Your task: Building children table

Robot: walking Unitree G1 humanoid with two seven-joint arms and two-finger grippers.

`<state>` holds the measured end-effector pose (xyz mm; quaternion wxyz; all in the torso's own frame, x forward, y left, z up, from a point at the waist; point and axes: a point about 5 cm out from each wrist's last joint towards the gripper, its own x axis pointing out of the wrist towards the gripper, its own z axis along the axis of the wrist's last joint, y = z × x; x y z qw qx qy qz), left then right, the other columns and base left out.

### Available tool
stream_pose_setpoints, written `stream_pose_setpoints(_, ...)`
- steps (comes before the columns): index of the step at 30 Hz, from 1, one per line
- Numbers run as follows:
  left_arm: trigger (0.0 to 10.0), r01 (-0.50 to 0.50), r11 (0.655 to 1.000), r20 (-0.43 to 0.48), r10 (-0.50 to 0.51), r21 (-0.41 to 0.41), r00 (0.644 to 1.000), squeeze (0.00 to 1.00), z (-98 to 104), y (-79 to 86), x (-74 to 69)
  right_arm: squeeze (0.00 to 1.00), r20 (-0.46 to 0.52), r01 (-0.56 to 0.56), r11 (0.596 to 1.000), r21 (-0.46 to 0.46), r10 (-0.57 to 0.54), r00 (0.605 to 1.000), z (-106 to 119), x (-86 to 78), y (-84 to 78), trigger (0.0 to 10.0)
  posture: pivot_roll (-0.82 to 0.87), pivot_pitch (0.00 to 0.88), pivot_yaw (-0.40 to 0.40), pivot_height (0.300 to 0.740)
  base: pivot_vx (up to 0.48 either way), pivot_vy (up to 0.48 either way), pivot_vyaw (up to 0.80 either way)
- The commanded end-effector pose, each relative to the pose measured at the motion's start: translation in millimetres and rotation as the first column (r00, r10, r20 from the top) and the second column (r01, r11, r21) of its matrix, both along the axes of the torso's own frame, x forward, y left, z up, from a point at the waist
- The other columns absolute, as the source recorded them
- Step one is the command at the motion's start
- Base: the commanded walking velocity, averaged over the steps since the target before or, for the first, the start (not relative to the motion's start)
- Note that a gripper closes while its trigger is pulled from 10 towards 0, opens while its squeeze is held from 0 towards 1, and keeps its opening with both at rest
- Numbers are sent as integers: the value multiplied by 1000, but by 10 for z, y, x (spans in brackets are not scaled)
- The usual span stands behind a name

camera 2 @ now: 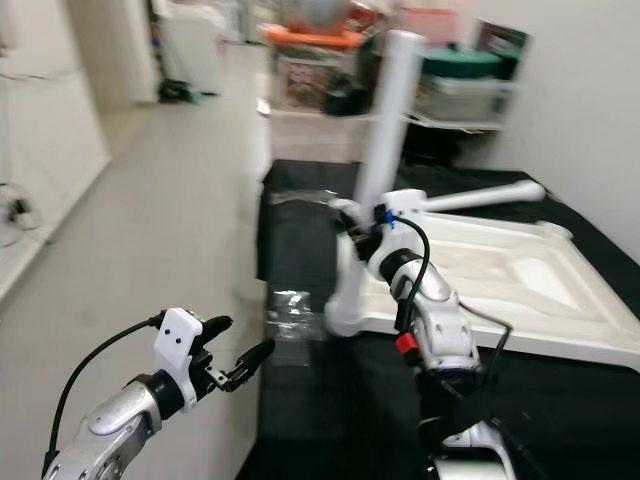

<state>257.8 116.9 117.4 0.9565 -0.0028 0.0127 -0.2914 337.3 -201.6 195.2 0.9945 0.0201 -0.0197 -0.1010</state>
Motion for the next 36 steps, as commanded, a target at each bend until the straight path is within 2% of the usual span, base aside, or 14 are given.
stream_pose_setpoints(1, 10000, 2, 1000, -4, -2, 6, 1000, 0, -2, 2, 0, 0, -192, 153, 988, -26, -155, 969, -371, -197, -134, 0, 87, 0, -77, 740, 0, 0, 0)
stream_pose_setpoints(7, 10000, 8, 1000, -10, -8, 6, 1000, 0, -13, 0, -16, 0, -183, 9, 1000, -24, -14, 983, -357, -371, 228, 0, 70, 0, -66, 740, 0, 0, 0)
stream_pose_setpoints(8, 10000, 11, 1000, -9, -11, 7, 1000, 0, -13, -5, -6, 0, -163, -74, 997, -25, 69, 984, -322, -316, 300, 10000, 66, 0, -66, 740, 0, 0, 0)
stream_pose_setpoints(9, 10000, 11, 1000, -9, -11, 7, 1000, 0, -13, -5, -6, 0, -163, -74, 997, -25, 69, 984, -322, -316, 300, 10000, 66, 0, -66, 740, 0, 0, 0)
stream_pose_setpoints(11, 10000, 14, 1000, -5, -14, 4, 1000, 0, 4, -15, 20, 1000, -81, -105, 994, 1, 105, 991, -201, -135, 232, 10000, 66, 0, -66, 740, 0, 0, 0)
stream_pose_setpoints(14, 10000, 15, 1000, -2, -15, 2, 1000, 0, 11, -17, 25, 1000, -22, -133, 991, 7, 134, 991, -51, -1, 181, 10000, 68, 0, -69, 740, 0, 0, 0)
stream_pose_setpoints(15, 10000, 14, 1000, -2, -14, 1, 1000, 0, 10, -13, 22, 290, 31, -211, 977, -20, 212, 977, 57, 59, 195, 10000, 68, 0, -69, 740, 0, 0, 0)
stream_pose_setpoints(17, 10000, 13, 1000, -4, -13, 0, 1000, 0, 6, -10, 16, 0, 102, -393, 918, -49, 396, 913, 155, 76, 268, 10000, 63, 0, -69, 740, 0, 0, 0)
stream_pose_setpoints(22, 10000, 12, 1000, -6, -12, 1, 1000, 0, -4, -6, 5, 0, 19, -735, 666, -130, 743, 669, 102, -75, 291, 10000, 74, 0, -74, 740, 0, 0, 0)
stream_pose_setpoints(23, 10000, 11, 1000, -6, -11, 2, 1000, 0, -4, -5, 3, 0, -73, -833, 531, -156, 834, 546, 41, -178, 248, 10000, 79, 0, -75, 740, 0, 0, 0)
stream_pose_setpoints(30, 10000, 5, 1000, -5, -5, 7, 1000, 0, -1, 11, 4, 0, -145, -899, 399, -178, 893, 425, 92, -208, 175, 10000, 81, 0, -78, 740, 0, 0, 0)
stream_pose_setpoints(31, 10000, 4, 1000, -5, -4, 7, 1000, 0, 2, 9, 1, 0, -130, -906, 379, -187, 905, 405, 156, -158, 185, 2667, 89, 0, -79, 740, 0, 0, 0)
stream_pose_setpoints(32, 10000, 6, 1000, -5, -6, 7, 1000, 0, 2, 3, -3, 0, -119, -913, 359, -194, 915, 385, 175, -110, 202, 0, 89, 0, -79, 740, 0, 0, 0)
stream_pose_setpoints(36, 10000, 8, 1000, -6, -8, 7, 1000, 0, 4, -4, -9, 0, -96, -894, 399, -202, 901, 424, 159, 1, 228, 0, 93, 0, -79, 740, 0, 0, 0)
